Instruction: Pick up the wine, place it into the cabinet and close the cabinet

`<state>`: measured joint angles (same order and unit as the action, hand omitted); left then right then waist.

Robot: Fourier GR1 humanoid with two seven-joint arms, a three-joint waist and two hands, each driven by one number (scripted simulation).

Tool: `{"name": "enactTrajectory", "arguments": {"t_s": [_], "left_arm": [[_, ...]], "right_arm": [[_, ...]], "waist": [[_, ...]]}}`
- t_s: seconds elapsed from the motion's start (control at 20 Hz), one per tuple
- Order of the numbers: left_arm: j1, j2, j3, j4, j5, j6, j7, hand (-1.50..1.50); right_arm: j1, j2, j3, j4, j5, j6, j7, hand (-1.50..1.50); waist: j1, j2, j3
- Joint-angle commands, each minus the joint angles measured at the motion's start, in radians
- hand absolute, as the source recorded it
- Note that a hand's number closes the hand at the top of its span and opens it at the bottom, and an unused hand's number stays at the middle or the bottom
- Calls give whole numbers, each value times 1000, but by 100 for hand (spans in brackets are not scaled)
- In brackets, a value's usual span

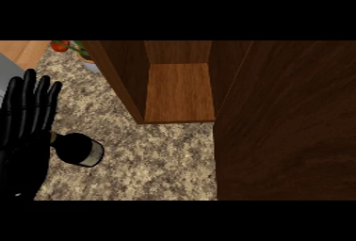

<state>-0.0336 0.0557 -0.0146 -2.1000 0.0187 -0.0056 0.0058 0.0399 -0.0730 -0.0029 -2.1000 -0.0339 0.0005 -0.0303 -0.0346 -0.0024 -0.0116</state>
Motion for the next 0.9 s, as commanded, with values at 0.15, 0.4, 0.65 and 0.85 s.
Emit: {"name": "enactTrajectory", "arguments": {"t_s": [0.15,0.4,0.65,0.85], "left_arm": [[-19,-47,-3,72,-246,192,2,-150],[30,-55,-165,62,-78,469,103,-150],[-27,-55,-329,65,-191,658,172,-150],[-143,-56,-402,106,-262,756,261,-150]], "right_arm": [[97,-14,31,-91,-5,49,-8,-150],[163,-48,145,-131,-99,166,104,-150],[214,-78,128,-280,-153,173,226,-150],[110,-32,174,-308,-107,96,332,-150]], "waist": [[23,1,12],[24,-1,11],[26,0,12],[31,2,12]]}}
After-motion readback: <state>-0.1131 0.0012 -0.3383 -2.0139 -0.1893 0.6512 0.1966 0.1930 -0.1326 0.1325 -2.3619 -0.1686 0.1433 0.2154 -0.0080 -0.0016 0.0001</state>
